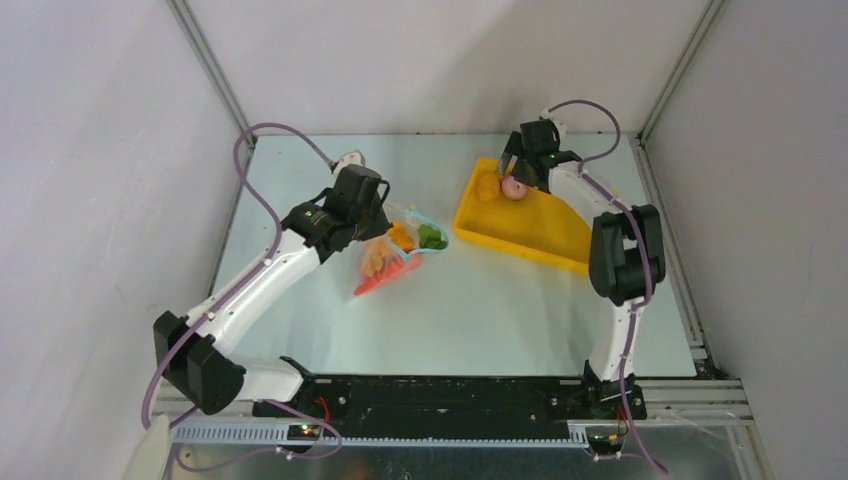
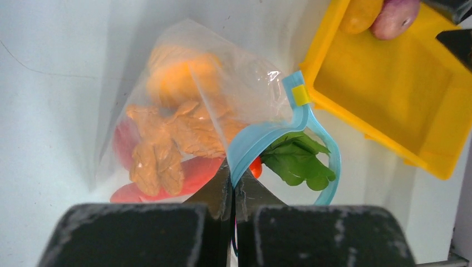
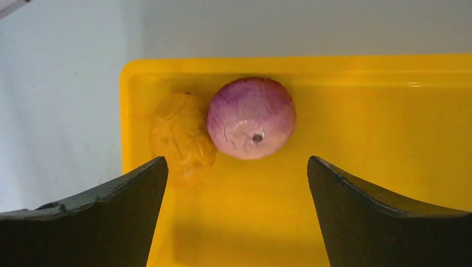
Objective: Place the food in the zip-top bag and seal the zipper
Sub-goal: Pick up the fake vegetable from the bin.
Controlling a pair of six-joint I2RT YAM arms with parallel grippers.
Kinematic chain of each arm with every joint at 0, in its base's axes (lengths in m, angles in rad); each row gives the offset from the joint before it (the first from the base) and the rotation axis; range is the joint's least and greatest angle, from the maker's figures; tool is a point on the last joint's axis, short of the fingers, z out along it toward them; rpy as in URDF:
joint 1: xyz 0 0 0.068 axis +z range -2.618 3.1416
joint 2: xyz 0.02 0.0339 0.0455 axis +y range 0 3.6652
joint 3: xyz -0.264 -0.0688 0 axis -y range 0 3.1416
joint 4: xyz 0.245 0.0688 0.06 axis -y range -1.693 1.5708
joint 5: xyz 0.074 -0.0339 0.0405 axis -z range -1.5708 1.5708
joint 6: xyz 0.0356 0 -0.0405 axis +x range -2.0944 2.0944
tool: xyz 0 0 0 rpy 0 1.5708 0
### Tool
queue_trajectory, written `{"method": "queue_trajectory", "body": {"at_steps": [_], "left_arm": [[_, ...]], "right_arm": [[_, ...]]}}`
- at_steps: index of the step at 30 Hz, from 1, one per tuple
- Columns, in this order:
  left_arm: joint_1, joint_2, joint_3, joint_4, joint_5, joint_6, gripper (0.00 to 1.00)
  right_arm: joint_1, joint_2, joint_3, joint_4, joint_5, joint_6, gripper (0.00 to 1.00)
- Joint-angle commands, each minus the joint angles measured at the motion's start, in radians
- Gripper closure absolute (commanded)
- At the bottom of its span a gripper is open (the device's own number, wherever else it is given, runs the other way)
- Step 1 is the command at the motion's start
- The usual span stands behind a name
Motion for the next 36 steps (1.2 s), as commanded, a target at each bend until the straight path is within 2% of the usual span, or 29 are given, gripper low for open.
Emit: {"method": "queue_trajectory", "body": {"at_steps": [1, 12, 23, 29, 34, 36], "left_arm": [[0.005, 0.052, 0.028, 0.019, 0.021, -0.026, 1.0], [0.006, 0.064, -0.017, 0.069, 0.16, -0.013, 1.0], [0.006, 0.053, -0.046, 0.092, 0.199, -0.001, 1.0], [0.006, 0.042, -0.063, 0.101, 0.198, 0.0, 1.0], [0.006, 0.036, -0.065, 0.101, 0.201, 0.001, 1.0], [0.005, 0.03, -0.068, 0.105, 0.198, 0.002, 1.0]], "right_arm": [[0.004, 0.082, 0.14, -0.063, 0.068, 0.046, 0.01], [-0.004, 0.2, 0.184, -0.032, 0.114, 0.076, 0.0], [-0.013, 0.312, 0.278, -0.079, 0.072, 0.113, 0.03], [-0.014, 0.316, 0.258, -0.065, 0.068, 0.119, 0.12], [-0.015, 0.262, 0.201, -0.003, 0.022, 0.083, 0.33], [-0.016, 0.221, 0.181, 0.006, 0.022, 0.062, 0.37]]}}
